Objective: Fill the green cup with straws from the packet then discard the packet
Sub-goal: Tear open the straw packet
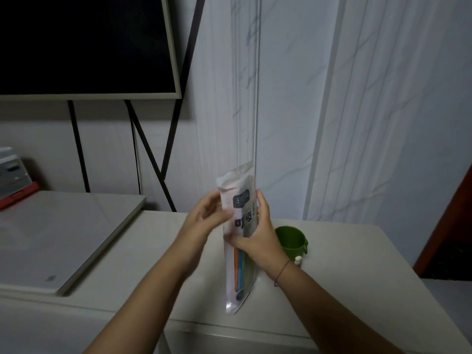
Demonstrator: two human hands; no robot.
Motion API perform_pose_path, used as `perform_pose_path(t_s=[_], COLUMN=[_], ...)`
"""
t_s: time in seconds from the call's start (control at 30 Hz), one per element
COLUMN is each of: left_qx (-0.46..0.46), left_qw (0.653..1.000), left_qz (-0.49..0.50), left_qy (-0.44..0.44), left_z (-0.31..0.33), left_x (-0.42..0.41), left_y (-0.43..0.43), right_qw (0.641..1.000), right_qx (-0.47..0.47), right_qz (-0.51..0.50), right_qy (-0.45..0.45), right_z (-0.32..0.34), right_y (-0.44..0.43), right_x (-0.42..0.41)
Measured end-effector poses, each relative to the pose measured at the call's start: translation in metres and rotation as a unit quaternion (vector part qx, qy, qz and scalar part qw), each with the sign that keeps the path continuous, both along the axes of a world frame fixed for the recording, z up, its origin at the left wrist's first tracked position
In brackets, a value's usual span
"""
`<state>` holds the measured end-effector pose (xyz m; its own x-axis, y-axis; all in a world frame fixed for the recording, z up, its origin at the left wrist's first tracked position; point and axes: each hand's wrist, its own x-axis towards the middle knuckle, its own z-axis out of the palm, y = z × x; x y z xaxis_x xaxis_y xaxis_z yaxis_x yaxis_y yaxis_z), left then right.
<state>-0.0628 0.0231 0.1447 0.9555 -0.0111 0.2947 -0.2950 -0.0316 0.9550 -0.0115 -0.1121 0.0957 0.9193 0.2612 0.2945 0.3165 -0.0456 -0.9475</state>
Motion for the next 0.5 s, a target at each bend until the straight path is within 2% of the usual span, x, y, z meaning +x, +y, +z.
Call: perform_pose_path(t_s=[0.2, 0.27, 0.4, 0.5], left_qx=[0.060, 0.075, 0.099, 0.121], left_qw=[0.987, 0.983, 0.980, 0.983], left_qz=[0.147, 0.163, 0.168, 0.132], left_qy=[-0.024, -0.029, -0.038, -0.047], left_z=[0.033, 0.032, 0.031, 0.032], left_x=[0.011, 0.010, 0.003, -0.003], left_y=[-0.007, -0.009, -0.014, -0.024], right_qw=[0.996, 0.995, 0.998, 0.993], right_qx=[-0.059, -0.091, -0.006, 0.031], right_qz=[0.071, 0.050, -0.053, -0.001], right_qy=[-0.002, 0.008, 0.028, 0.111], right_z=[0.012, 0.023, 0.064, 0.088], right_y=[0.000, -0.011, -0.024, -0.020], right_x=[-0.005, -0.004, -0.001, 0.000])
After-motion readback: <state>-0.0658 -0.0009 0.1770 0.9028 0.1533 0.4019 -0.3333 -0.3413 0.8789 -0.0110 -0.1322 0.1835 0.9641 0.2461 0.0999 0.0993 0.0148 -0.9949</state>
